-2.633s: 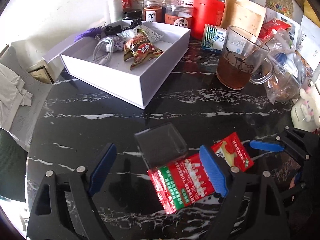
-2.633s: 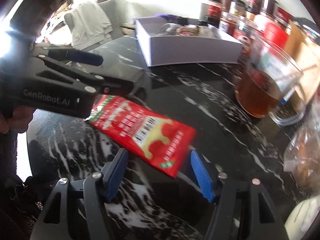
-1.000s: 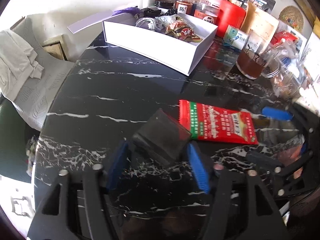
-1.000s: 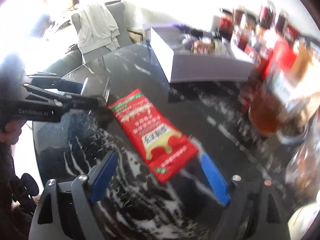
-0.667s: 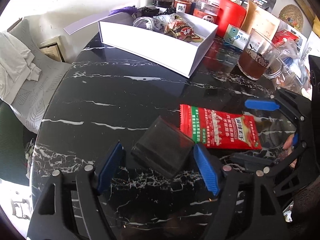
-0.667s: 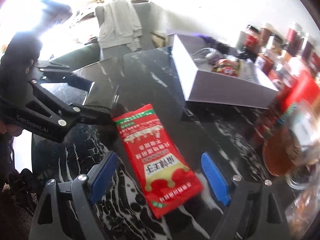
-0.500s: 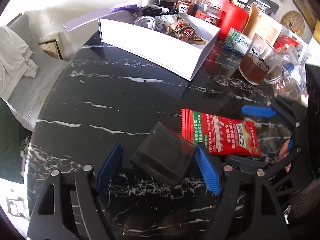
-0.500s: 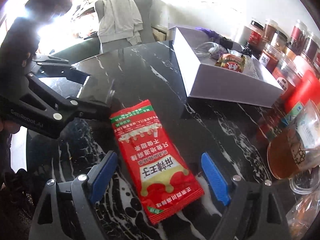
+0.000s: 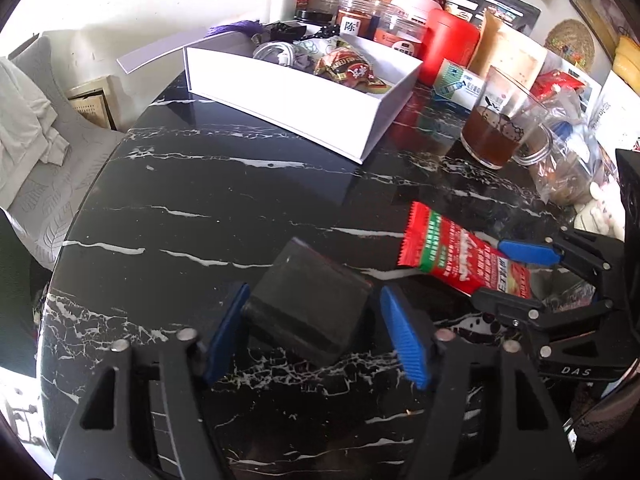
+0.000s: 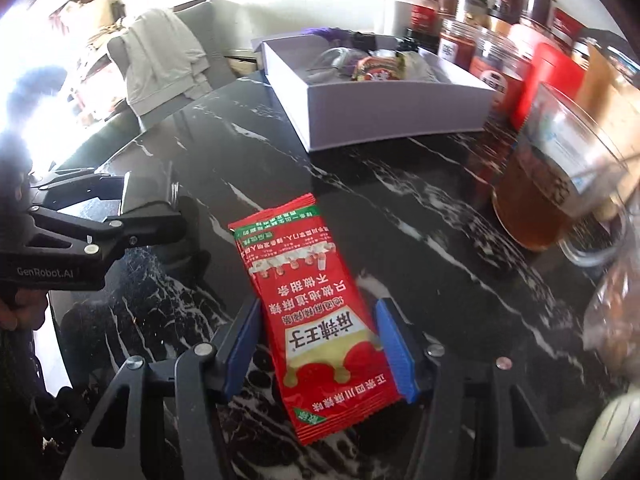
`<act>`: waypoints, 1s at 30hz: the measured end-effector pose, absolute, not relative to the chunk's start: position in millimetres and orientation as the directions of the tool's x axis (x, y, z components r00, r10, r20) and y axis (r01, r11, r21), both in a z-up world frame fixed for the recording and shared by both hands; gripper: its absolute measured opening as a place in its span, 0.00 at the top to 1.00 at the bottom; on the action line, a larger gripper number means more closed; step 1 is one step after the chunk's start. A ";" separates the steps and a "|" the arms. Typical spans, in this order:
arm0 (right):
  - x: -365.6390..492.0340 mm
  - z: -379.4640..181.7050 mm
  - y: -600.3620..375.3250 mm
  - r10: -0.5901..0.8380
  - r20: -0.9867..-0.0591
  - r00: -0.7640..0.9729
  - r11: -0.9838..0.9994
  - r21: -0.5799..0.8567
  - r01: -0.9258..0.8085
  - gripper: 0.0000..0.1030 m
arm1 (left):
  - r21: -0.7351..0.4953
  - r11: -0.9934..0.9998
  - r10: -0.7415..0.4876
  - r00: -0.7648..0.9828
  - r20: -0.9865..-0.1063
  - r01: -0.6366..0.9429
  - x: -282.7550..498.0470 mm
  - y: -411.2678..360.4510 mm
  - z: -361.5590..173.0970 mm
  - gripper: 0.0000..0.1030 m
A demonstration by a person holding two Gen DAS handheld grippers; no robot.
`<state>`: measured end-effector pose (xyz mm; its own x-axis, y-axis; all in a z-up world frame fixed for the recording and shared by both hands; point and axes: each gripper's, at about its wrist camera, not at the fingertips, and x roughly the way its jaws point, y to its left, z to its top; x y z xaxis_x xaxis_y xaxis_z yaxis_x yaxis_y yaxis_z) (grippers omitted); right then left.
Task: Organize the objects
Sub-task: 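Grasp the red snack packet with the right tool while the left tool holds the black case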
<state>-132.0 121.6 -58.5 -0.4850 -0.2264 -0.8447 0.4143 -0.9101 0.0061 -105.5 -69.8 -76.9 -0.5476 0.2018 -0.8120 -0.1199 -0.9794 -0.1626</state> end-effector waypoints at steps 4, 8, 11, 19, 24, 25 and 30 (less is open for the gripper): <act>-118.9 -59.1 121.2 -0.186 -0.848 -0.496 -0.924 -0.020 0.381 0.39 | -0.147 -0.983 0.183 -0.556 -0.811 -0.110 -103.0 -67.4 -76.6 0.54; -107.0 -58.2 116.4 -0.199 -0.856 -0.478 -0.910 -0.019 0.414 0.38 | -0.113 -0.986 0.161 -0.561 -0.812 -0.120 -97.7 -60.8 -76.6 0.55; -103.6 -58.8 114.2 -0.218 -0.857 -0.468 -0.900 -0.009 0.436 0.38 | -0.113 -0.985 0.168 -0.557 -0.813 -0.133 -94.7 -57.6 -76.0 0.55; -106.9 -59.8 110.8 -0.220 -0.853 -0.473 -0.900 -0.010 0.436 0.35 | -0.133 -0.982 0.188 -0.560 -0.807 -0.137 -98.0 -60.1 -76.0 0.54; -107.0 -60.9 108.2 -0.232 -0.844 -0.484 -0.895 -0.010 0.447 0.32 | -0.123 -0.982 0.185 -0.583 -0.791 -0.144 -101.5 -57.1 -77.9 0.53; -106.4 -60.8 107.8 -0.238 -0.838 -0.490 -0.892 -0.011 0.452 0.34 | -0.123 -0.982 0.185 -0.588 -0.788 -0.144 -101.8 -57.2 -78.2 0.53; -102.5 -59.7 106.9 -0.256 -0.812 -0.525 -0.883 -0.025 0.469 0.56 | -0.106 -0.983 0.174 -0.589 -0.790 -0.148 -102.5 -55.3 -77.9 0.59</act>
<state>-102.5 106.9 -59.7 -0.5247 -0.2559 -0.8119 0.4694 -0.8826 -0.0251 -102.5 -55.3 -77.9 -0.5886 0.1738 -0.7896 -0.1481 -0.9833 -0.1060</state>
